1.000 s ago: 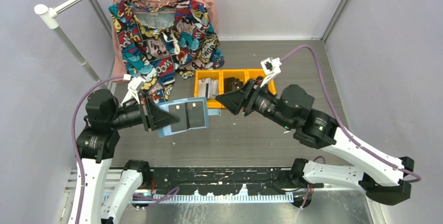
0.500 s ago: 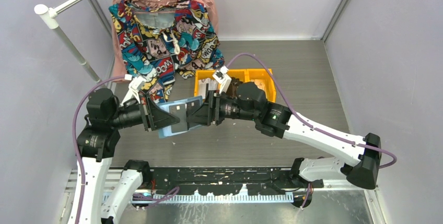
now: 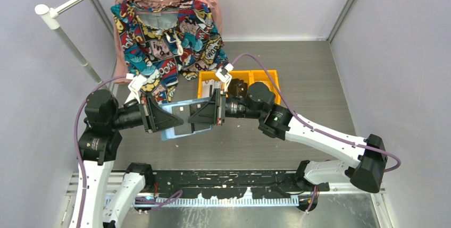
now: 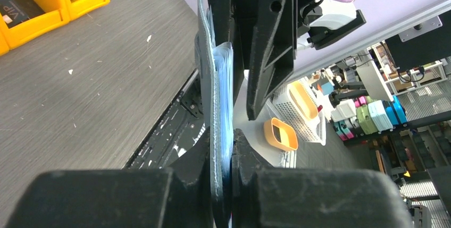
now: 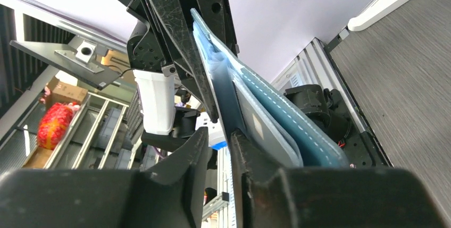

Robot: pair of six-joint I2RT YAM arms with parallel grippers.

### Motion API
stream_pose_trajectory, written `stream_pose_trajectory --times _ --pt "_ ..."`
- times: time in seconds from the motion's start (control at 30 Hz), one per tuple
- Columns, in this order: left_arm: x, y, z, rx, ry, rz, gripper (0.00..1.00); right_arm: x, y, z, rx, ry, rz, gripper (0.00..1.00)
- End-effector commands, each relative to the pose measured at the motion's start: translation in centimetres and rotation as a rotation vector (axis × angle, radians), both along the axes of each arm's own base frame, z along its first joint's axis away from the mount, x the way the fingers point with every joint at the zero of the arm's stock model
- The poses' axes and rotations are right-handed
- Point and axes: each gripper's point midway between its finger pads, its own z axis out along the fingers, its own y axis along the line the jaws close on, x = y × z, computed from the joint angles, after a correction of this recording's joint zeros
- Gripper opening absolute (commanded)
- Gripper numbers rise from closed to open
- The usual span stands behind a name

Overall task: Take the credit cards out of the card holder
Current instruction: Remove the credit card from the card holder.

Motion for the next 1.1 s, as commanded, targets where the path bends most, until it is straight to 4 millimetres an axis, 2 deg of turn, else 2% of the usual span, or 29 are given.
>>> stream_pose_trajectory --times 0.0,0.13,0.23,0.43,0.63,0.77,0.9,1.07 --pt "0.5 0.1 0.8 0.005 -0.068 0.022 0.00 -1.3 -0.7 3.1 0.119 -0.040 0.056 0.24" --pt "0.3 0.1 0.9 0.001 -0.059 0.011 0.01 -1.0 -0.8 2.8 0.117 -0.027 0.046 0.07" --pt "-0.2 0.0 1.0 -0.006 -0.053 -0.014 0.12 -0.9 -1.1 3.0 0.129 -0.026 0.040 0.01" --pt "-1.1 -0.5 2.0 -0.084 0.020 -0.087 0.19 -0.8 -1.3 2.7 0.131 -0.025 0.028 0.01" --pt "-0.5 -0.7 2.4 -0.141 0.050 -0.094 0.20 -0.7 -1.0 2.4 0.123 -0.022 0.040 0.01" --pt "-0.6 -0.6 2.5 -0.123 0.030 -0.094 0.14 -1.1 -1.9 2.3 0.122 -0.042 0.025 0.01" --pt "-0.7 -0.6 2.6 -0.115 0.027 -0.096 0.12 -1.2 -3.2 2.0 0.113 -0.061 -0.018 0.01" --pt "-0.5 -0.6 2.8 -0.116 0.027 -0.089 0.09 -1.3 -3.3 1.7 0.116 -0.050 -0.014 0.01"
